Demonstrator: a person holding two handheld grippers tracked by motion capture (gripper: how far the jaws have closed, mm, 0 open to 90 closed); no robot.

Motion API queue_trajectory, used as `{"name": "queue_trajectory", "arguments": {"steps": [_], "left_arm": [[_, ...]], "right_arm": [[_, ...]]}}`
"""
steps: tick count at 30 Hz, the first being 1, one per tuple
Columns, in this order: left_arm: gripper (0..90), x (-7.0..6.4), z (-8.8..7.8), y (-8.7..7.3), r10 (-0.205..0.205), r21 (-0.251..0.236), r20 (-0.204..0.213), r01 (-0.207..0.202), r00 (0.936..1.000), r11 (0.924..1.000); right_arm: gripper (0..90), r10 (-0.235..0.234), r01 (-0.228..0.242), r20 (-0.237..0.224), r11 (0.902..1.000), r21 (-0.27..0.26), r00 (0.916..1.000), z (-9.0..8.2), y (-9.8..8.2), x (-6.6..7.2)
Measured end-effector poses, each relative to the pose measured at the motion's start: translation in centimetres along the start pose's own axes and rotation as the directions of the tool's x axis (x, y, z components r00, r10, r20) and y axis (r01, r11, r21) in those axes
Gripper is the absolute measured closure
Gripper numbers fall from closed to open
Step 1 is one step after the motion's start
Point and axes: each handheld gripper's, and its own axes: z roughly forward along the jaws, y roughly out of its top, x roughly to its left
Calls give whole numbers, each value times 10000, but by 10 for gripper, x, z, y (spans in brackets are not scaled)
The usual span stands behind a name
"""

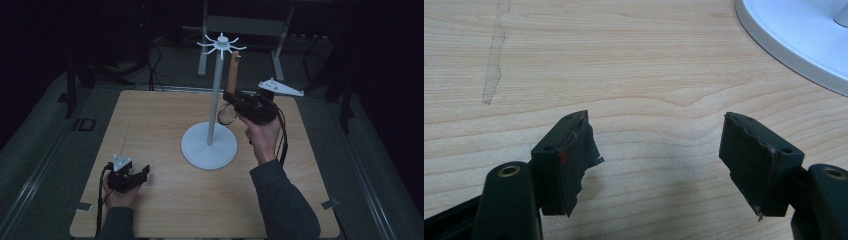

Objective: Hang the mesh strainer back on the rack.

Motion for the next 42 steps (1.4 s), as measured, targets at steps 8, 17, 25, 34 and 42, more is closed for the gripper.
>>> {"name": "queue_trajectory", "arguments": {"steps": [8, 17, 25, 34, 42], "left_arm": [[295, 0, 0, 0, 12, 5, 5, -12, 10000, 10000], [295, 0, 0, 0, 9, 28, 7, -9, 10000, 10000], [295, 0, 0, 0, -11, 16, -2, 11, 10000, 10000], [295, 0, 0, 0, 17, 29, -14, -17, 10000, 10000], [295, 0, 0, 0, 13, 12, -31, -13, 10000, 10000]], "right_arm": [[565, -203, 202, 262, 9998, 40, 9994, -2, -2, -1], [463, -646, 624, 820, 9976, 295, 9945, -6, -8, -5], [429, -1362, 1273, 1188, 9886, 798, 9835, -10, -12, -6], [412, -2248, 2010, 1451, 9661, 1620, 9635, -15, -23, -6], [413, -2382, 1960, 1651, 9516, 2368, 9571, -20, -42, -19]]}}
